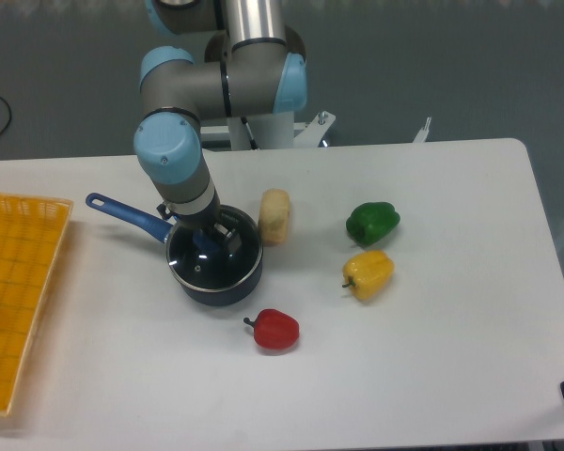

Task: Open the lid
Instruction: 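Close the gripper on the blue lid knob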

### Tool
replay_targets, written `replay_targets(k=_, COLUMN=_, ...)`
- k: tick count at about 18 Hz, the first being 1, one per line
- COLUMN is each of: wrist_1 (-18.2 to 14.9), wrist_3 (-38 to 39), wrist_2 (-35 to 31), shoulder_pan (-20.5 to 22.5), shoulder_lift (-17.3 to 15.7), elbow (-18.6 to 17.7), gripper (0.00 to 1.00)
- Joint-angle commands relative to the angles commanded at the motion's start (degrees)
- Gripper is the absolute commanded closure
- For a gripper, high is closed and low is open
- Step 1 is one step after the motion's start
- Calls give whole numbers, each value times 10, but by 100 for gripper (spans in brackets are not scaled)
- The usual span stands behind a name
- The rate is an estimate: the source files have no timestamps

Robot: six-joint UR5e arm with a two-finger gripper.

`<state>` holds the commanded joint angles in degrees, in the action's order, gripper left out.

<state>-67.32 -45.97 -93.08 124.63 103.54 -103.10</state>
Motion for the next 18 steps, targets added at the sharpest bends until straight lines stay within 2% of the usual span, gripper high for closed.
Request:
replay_targets(k=4, wrist_1=0, wrist_3=0, wrist_2=0, shoulder_pan=2, shoulder_lift=-1, elbow=4, gripper=22)
replay_targets(k=5, wrist_1=0, wrist_3=1, wrist_2=-1, shoulder_pan=0, shoulder_lift=-1, elbow=4, gripper=27)
replay_targets(k=6, wrist_1=0, wrist_3=2, wrist_2=-2, shoulder_pan=-1, shoulder_lift=-1, elbow=3, gripper=27)
replay_targets(k=7, wrist_1=0, wrist_3=0, wrist_2=-1, shoulder_pan=-1, shoulder_lift=-1, elbow=1, gripper=18)
replay_targets(k=8, wrist_1=0, wrist_3=-1, wrist_2=-1, shoulder_pan=-2, shoulder_lift=-1, elbow=2, gripper=15)
replay_targets(k=14, wrist_1=0, wrist_3=2, wrist_2=-23, shoulder_pan=-11, shoulder_lift=7, elbow=-6, gripper=18)
replay_targets(k=15, wrist_1=0, wrist_3=3, wrist_2=-27, shoulder_pan=-11, shoulder_lift=10, elbow=-7, gripper=7)
replay_targets(k=18, wrist_1=1, wrist_3=5, wrist_2=-28, shoulder_pan=-13, shoulder_lift=13, elbow=-7, gripper=1)
